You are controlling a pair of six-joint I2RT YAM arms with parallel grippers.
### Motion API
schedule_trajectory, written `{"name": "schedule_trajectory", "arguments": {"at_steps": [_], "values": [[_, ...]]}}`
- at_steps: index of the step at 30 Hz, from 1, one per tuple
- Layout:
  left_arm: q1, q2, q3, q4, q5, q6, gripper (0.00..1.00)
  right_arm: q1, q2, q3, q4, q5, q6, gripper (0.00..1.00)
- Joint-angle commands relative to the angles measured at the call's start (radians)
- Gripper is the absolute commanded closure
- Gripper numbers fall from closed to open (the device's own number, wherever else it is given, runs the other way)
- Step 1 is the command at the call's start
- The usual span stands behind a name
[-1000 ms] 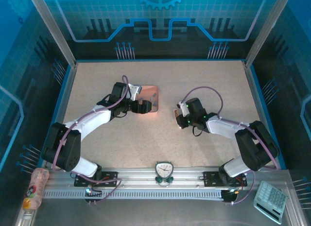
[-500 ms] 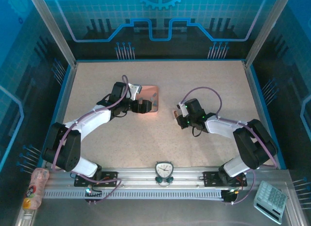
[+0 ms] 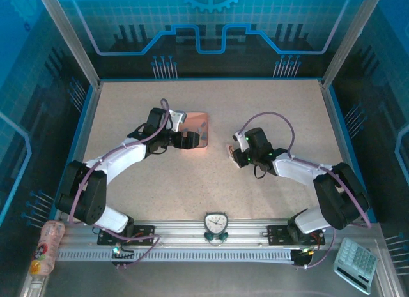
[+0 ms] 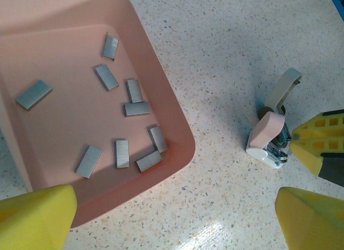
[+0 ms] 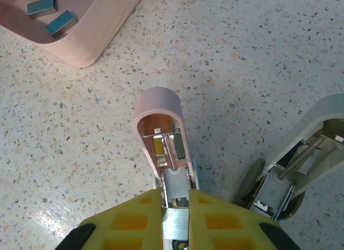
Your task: Load the staples into the stapler
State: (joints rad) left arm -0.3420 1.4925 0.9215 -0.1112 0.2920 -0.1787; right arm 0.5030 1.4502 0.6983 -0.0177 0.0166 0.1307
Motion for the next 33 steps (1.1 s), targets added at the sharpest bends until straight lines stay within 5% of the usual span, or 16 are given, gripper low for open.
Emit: {"name": "schedule_trajectory", "arguments": {"at_steps": [1,33], "values": [[0.011,0.012,0.033,-0.024,0.009,0.001,0.04,-0.003,0.002,0.008,-0.034,-0.01,-0.012,0.84],[0.011,0.018,0.039,-0.035,0.018,0.005,0.05,-0.001,0.075,0.061,-0.103,0.025,0.023,0.85]]}}
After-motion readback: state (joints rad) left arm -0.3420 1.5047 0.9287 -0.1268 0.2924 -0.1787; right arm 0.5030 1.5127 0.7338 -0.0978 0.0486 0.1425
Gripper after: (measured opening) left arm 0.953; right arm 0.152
